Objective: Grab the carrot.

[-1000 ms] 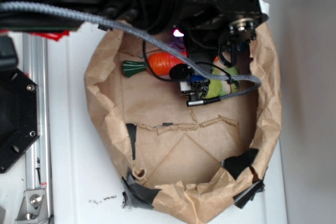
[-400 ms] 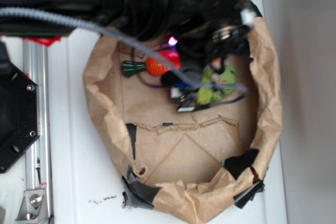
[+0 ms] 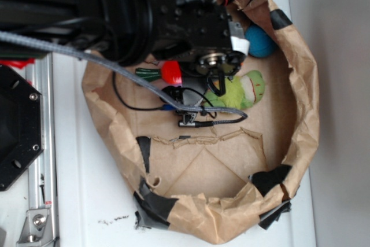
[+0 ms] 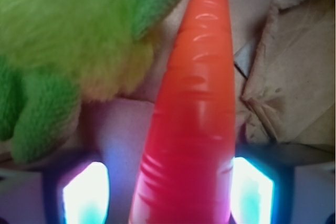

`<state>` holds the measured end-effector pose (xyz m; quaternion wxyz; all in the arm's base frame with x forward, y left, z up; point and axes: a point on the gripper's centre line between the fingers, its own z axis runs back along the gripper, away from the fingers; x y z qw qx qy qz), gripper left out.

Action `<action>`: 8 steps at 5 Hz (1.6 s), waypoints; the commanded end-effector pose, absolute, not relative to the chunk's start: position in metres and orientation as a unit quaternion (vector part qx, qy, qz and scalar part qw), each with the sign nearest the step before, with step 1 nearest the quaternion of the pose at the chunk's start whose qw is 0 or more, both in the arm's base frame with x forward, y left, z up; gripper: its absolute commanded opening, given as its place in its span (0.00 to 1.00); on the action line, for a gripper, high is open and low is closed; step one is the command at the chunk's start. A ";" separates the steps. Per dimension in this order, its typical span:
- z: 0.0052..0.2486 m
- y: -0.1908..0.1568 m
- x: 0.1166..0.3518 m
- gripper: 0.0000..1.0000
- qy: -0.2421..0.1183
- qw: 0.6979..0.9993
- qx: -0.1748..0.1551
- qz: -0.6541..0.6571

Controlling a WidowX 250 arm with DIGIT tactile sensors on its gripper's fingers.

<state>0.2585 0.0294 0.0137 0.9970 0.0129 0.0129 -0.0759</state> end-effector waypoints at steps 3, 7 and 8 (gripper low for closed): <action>0.053 0.014 0.260 0.00 -0.003 0.997 -0.012 -0.072; 0.167 -0.035 0.274 0.00 -0.035 0.999 0.014 -0.035; 0.167 -0.036 0.270 0.00 -0.038 0.998 0.014 -0.038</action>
